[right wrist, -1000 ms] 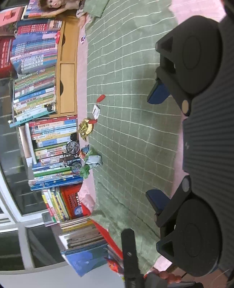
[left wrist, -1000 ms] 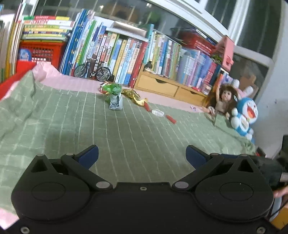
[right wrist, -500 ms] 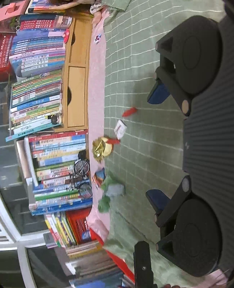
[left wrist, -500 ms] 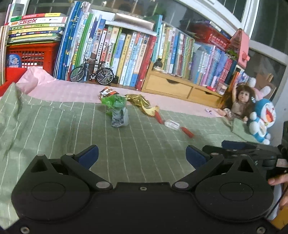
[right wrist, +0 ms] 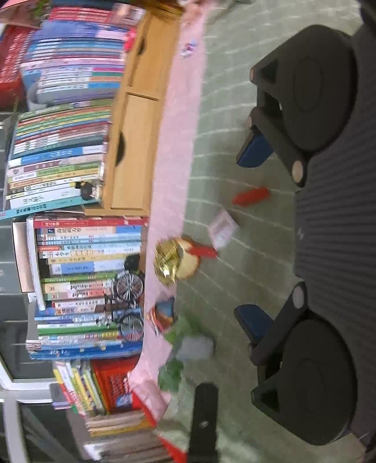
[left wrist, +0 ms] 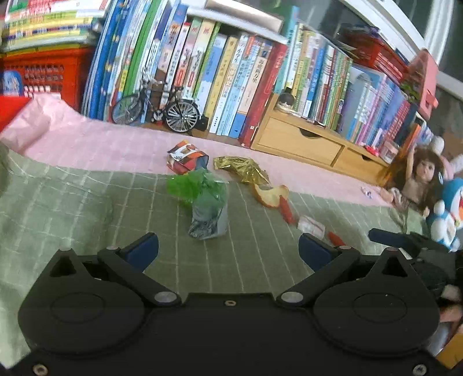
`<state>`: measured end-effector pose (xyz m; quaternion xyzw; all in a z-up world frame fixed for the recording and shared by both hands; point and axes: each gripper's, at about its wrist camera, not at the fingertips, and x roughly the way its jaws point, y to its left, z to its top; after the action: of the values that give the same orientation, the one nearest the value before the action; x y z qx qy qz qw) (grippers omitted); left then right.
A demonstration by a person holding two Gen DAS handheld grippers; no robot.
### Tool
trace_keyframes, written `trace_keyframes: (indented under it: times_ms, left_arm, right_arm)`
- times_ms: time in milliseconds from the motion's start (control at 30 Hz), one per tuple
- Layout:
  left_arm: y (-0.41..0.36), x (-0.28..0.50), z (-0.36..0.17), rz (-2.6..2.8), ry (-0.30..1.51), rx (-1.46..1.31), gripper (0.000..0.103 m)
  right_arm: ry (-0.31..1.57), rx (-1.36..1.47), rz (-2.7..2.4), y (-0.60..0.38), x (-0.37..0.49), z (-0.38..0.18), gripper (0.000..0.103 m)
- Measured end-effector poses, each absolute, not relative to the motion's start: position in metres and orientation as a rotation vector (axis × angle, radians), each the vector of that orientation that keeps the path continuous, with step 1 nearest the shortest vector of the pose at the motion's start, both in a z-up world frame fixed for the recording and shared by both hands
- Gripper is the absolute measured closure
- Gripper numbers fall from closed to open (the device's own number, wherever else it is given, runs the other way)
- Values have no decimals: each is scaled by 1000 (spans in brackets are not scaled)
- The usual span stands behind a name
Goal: Collect trash
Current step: 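Grasp the green plastic wrapper with the left tool while the right tool grasps the white paper packet, then carry the green wrapper and white packet down past the bed's wooden edge toward the bin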
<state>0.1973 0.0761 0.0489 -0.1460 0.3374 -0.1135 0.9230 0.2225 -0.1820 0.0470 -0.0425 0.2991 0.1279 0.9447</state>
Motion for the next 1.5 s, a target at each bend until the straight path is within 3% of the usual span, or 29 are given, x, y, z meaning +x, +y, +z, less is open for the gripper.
trace_keyframes:
  times_ms: [300, 400, 633, 700, 833, 933, 1500]
  left_arm:
    - [72, 238, 36, -209, 689, -291, 1]
    - [70, 247, 33, -206, 683, -278, 6]
    - [66, 263, 20, -195, 716, -274, 34]
    - [67, 266, 14, -188, 721, -286, 36]
    - [71, 267, 11, -178, 696, -284, 62]
    - [76, 267, 8, -214, 685, -311, 69]
    - [72, 231, 31, -285, 643, -275, 69]
  right_arm:
    - [624, -129, 368, -177, 266, 32, 14]
    - [631, -165, 376, -173, 270, 27, 24]
    - [656, -138, 402, -174, 276, 18, 45]
    - [657, -136, 412, -173, 278, 17, 48]
    - [661, -145, 423, -171, 280, 17, 58]
    - [665, -170, 421, -166, 277, 18, 59]
    - [669, -46, 526, -175, 254, 35, 59]
